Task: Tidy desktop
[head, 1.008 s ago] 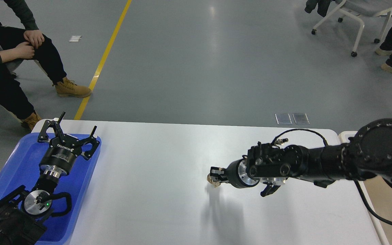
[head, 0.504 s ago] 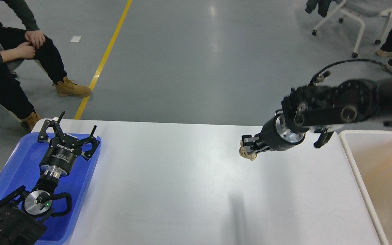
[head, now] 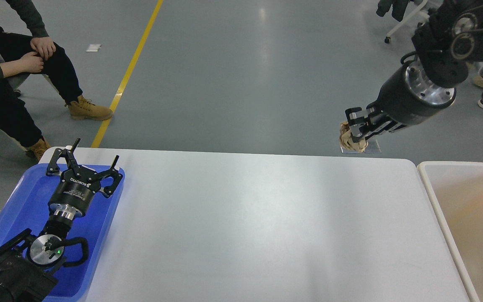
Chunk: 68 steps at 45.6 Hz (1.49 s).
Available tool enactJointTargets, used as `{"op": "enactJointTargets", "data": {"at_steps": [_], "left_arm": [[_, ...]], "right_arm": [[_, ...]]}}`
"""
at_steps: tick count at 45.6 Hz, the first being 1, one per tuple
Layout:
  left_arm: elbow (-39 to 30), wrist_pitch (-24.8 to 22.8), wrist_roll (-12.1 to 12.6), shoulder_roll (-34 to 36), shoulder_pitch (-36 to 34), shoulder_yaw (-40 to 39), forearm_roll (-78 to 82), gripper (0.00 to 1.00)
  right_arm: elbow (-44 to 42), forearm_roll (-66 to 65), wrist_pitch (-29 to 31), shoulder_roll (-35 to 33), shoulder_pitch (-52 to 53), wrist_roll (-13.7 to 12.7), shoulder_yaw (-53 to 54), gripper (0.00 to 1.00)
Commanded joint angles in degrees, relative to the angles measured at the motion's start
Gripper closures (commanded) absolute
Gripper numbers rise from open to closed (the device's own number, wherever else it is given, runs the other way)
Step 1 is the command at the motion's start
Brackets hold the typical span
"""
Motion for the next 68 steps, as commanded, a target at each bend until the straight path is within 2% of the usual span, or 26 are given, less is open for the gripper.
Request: {"op": "enactJointTargets", "data": {"at_steps": [1, 10, 17, 26, 34, 42, 50, 59, 64, 68], "left_arm": [[0.0, 0.0, 0.0, 0.0, 0.0, 0.0, 0.0, 0.01], [0.0, 0.0, 0.0, 0.0, 0.0, 0.0, 0.0, 0.01], [0.0, 0.0, 0.0, 0.0, 0.0, 0.0, 0.0, 0.01], [0.0, 0.0, 0.1, 0.0, 0.0, 0.0, 0.0, 0.01], [0.0, 0.0, 0.0, 0.0, 0.0, 0.0, 0.0, 0.01], [0.0, 0.0, 0.0, 0.0, 0.0, 0.0, 0.0, 0.01], [0.0, 0.0, 0.1, 0.0, 0.0, 0.0, 0.0, 0.01], [0.0, 0.0, 0.0, 0.0, 0.0, 0.0, 0.0, 0.01], [0.0, 0.0, 0.0, 0.0, 0.0, 0.0, 0.0, 0.01], [0.0, 0.0, 0.0, 0.0, 0.0, 0.0, 0.0, 0.01]], "right_arm": [[-4.1, -3.1, 2.5, -9.0, 5.5, -0.4, -2.9, 1.00], [-10.8, -3.8, -0.3, -20.3, 3.9, -0.6, -2.8, 1.00], [-16.4, -3.1, -10.1, -29.3, -2.9, -0.6, -2.2, 1.00], [-23.5, -0.9, -18.7, -38.9, -15.5, -0.6, 1.7, 0.99], [-28.9, 8.6, -29.4, -40.6, -30.5, -0.5, 11.2, 0.99], [-33.0, 17.8, -39.0, -38.5, -47.7, -0.5, 22.5, 0.99], [-41.2, 22.7, -44.7, -33.1, -65.9, -0.5, 37.4, 0.99], [-60.6, 22.4, -44.5, -21.8, -88.2, -0.5, 60.6, 0.97], [-73.2, 22.1, -43.7, -12.5, -93.4, -0.5, 67.7, 0.97], [-78.8, 22.2, -43.7, -7.5, -94.6, -0.5, 70.3, 0.97]]}}
